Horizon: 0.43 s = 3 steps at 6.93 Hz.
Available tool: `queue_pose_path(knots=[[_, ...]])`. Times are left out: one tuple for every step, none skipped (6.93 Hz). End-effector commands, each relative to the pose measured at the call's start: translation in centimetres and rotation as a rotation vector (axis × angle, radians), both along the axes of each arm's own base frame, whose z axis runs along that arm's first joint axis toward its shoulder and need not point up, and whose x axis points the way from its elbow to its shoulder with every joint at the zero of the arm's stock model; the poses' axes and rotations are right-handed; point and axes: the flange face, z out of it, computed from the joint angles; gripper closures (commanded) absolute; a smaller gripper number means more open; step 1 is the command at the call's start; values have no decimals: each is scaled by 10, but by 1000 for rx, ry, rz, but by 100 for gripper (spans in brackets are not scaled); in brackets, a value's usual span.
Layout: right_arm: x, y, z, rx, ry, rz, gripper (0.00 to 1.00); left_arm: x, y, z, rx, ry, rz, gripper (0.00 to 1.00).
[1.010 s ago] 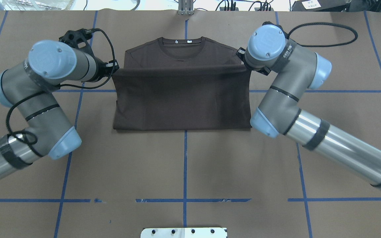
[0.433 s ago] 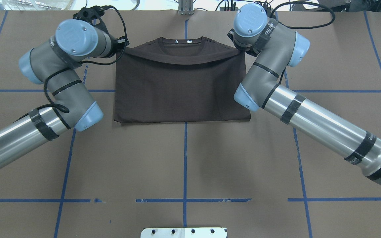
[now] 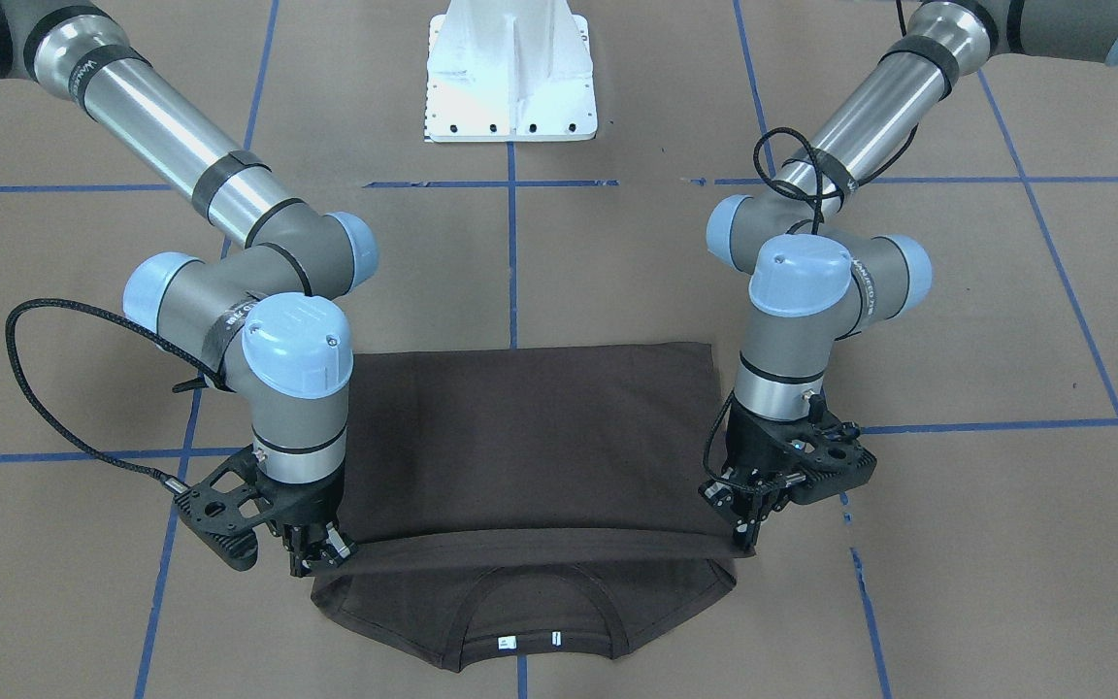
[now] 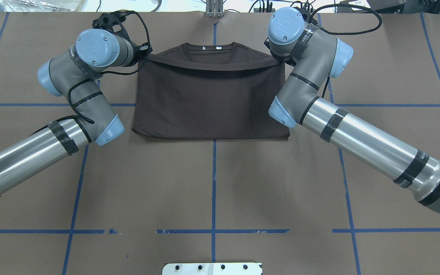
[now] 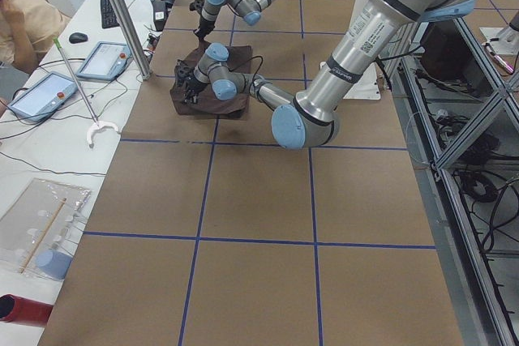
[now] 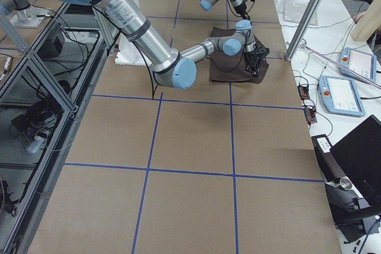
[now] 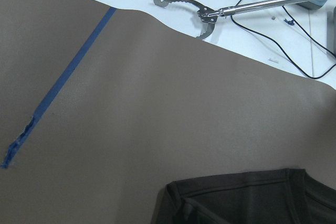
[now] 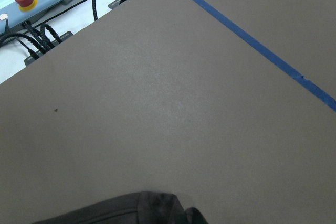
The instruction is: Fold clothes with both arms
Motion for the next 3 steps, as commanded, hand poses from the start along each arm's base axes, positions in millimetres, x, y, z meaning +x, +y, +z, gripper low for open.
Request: queue_pose_path(knots=[[-1,0,1,3,5,3,100,2,-2,11,-1,-1,0,94],[-2,-2,-12,14,-5,5,100,1,-1,19,-7,-8,0,89],[-4,-2,-17,18,-9,3,98,0,0,17,-4,0,-1,83]])
